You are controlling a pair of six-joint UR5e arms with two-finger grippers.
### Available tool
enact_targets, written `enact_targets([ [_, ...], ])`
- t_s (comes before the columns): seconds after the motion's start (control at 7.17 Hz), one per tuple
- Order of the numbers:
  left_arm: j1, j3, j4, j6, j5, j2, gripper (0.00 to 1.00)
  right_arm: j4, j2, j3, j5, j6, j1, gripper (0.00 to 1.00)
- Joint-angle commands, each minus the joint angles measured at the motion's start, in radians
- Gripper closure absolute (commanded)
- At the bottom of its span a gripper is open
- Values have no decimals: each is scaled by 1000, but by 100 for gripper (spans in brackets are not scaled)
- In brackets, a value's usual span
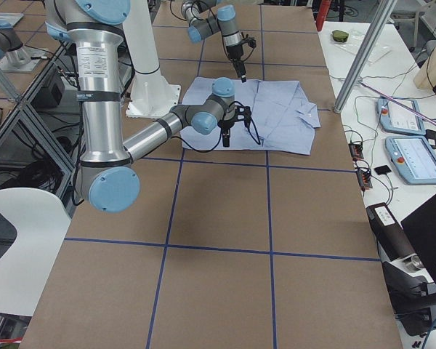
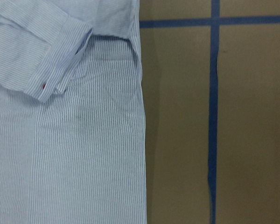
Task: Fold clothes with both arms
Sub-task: 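Move the right gripper to the shirt's side edge near the hem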
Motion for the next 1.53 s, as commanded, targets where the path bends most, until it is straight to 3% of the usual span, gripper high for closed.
enact_targets([
  [0.0,-2,-67,36,7,-1,42,2,141,-132,48,-95,186,-172,1],
  [0.14,-2,-99,78,7,1,42,2,216,-192,48,-205,249,-277,1],
  [0.28,-1,-109,90,8,1,43,2,219,-194,50,-282,315,-365,1],
  [0.7,-1,-109,89,8,2,42,2,217,-190,44,-304,325,-431,1],
  [0.84,-1,-109,90,8,2,40,2,213,-188,44,-304,325,-445,4],
  [1.12,-1,-109,90,8,2,42,2,205,-179,36,-303,325,-461,24],
  [1.39,-2,-109,90,8,2,42,2,149,-146,33,-300,325,-467,25],
])
